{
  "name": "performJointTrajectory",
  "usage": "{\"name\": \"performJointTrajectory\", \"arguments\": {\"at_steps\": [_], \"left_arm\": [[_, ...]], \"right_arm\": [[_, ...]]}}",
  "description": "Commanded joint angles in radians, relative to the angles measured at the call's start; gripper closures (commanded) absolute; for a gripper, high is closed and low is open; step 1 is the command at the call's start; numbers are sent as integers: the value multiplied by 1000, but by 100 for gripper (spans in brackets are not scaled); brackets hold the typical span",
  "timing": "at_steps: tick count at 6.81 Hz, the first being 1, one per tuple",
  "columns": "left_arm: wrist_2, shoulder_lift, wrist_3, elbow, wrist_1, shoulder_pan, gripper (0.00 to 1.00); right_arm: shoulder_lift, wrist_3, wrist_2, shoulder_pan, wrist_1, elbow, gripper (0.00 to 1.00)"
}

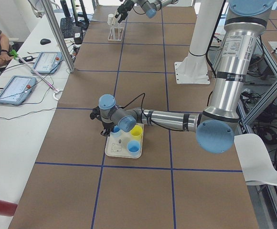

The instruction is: Transfer IKEA cup to right arm and place on rack

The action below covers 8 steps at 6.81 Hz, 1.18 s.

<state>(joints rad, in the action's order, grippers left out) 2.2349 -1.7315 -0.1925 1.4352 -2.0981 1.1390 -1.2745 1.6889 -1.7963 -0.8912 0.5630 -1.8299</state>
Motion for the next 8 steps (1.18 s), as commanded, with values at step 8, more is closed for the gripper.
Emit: {"name": "performJointTrajectory", "arguments": {"at_steps": [8], "left_arm": [[-4, 111, -12, 160, 13, 46, 100]], "right_arm": [[-5, 0, 0, 0, 0, -5, 0]]}}
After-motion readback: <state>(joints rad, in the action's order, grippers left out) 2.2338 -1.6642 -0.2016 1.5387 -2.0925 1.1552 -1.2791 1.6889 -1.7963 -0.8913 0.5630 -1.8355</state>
